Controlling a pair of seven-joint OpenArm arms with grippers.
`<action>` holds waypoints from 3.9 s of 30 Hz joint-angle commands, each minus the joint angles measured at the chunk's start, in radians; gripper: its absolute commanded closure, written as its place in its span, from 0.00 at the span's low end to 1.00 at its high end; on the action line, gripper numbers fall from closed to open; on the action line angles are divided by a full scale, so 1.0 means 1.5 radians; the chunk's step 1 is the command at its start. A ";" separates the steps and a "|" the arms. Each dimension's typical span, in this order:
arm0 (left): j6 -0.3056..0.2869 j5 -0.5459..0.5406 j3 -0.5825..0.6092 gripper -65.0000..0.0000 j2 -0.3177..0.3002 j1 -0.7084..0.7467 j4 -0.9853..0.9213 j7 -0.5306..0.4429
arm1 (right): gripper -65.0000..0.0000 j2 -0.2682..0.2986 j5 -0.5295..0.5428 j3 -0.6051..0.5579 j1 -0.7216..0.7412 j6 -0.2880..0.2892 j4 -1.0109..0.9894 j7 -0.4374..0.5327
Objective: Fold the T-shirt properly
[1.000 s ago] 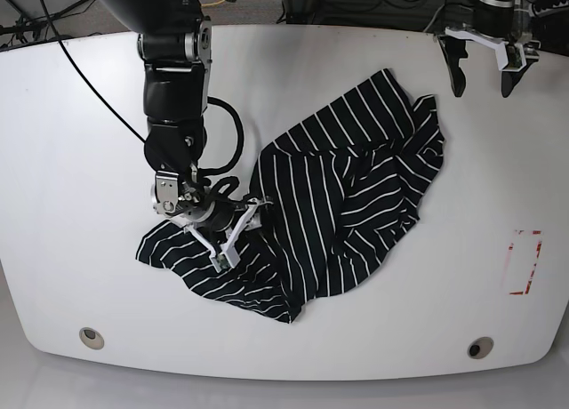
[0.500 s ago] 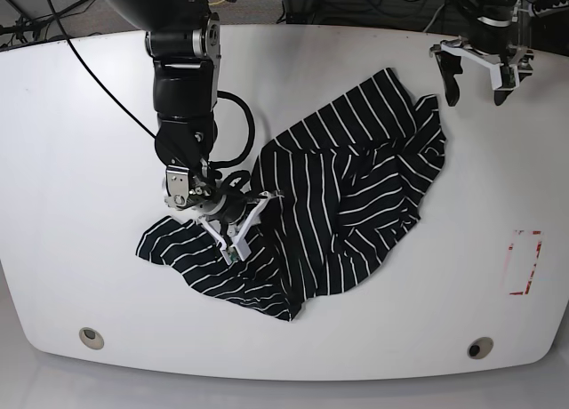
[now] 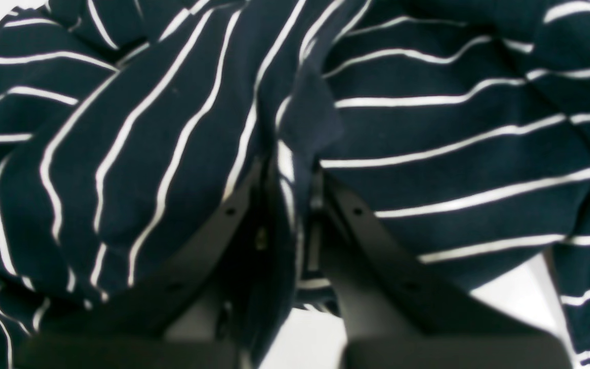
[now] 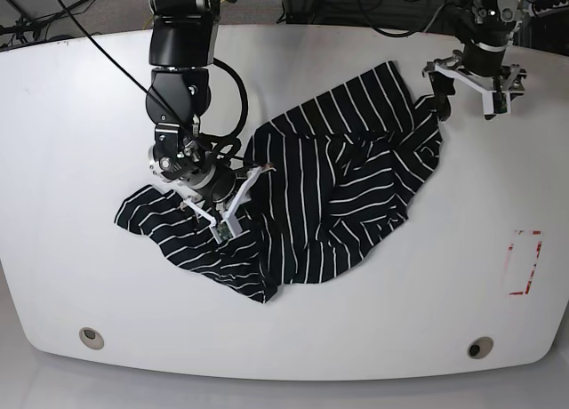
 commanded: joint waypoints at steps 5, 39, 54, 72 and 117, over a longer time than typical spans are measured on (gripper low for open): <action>-0.007 0.001 0.056 0.21 -0.002 -0.042 0.006 -0.003 | 0.93 -0.002 0.011 0.000 0.000 0.008 0.015 0.012; -0.007 -0.003 0.065 0.22 -0.001 -0.156 -0.150 0.112 | 0.71 -0.002 0.011 -0.001 -0.078 0.009 0.134 0.011; -0.007 0.001 0.093 0.95 -0.004 -0.153 -0.156 0.113 | 0.80 -0.002 0.011 -0.001 -0.094 0.009 0.167 0.011; -0.007 -0.001 0.079 1.00 -0.004 -0.132 -0.070 0.114 | 0.89 -0.002 0.011 -0.001 -0.134 0.004 0.208 -0.017; -0.007 -0.002 -0.046 1.00 -0.005 -0.139 -0.023 0.114 | 1.00 -0.024 0.011 0.004 -0.187 0.009 0.338 -0.025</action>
